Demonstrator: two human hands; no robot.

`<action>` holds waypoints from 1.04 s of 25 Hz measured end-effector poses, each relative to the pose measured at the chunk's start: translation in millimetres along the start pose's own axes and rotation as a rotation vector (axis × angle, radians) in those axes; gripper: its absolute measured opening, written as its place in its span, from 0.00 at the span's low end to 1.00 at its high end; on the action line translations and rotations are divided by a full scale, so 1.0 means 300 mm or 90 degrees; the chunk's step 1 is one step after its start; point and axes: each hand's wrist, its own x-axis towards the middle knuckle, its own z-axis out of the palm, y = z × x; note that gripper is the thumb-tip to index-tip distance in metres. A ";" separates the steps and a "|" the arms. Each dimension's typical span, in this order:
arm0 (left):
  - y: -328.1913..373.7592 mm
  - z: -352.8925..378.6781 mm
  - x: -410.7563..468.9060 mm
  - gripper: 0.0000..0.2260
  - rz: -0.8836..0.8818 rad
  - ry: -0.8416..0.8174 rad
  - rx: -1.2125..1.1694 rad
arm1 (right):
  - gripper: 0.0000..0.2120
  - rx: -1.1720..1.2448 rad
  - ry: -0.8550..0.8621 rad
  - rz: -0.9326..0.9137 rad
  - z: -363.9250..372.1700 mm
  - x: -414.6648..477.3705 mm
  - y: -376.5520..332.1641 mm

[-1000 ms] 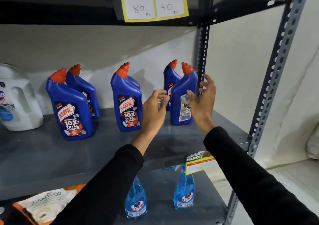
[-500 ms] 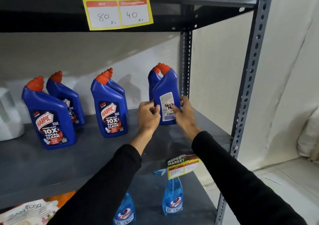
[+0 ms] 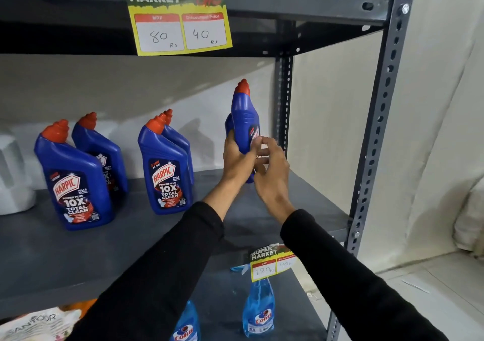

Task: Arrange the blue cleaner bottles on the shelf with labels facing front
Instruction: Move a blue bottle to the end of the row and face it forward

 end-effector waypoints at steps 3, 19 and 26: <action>-0.020 -0.031 0.004 0.14 -0.047 -0.020 -0.065 | 0.27 -0.026 -0.017 0.000 -0.018 0.004 0.015; -0.138 -0.098 -0.024 0.14 -0.107 -0.078 -0.044 | 0.23 -0.047 -0.155 0.232 -0.038 0.064 0.195; -0.152 -0.154 -0.053 0.18 -0.156 -0.153 0.260 | 0.20 -0.115 -0.202 0.222 -0.031 0.091 0.269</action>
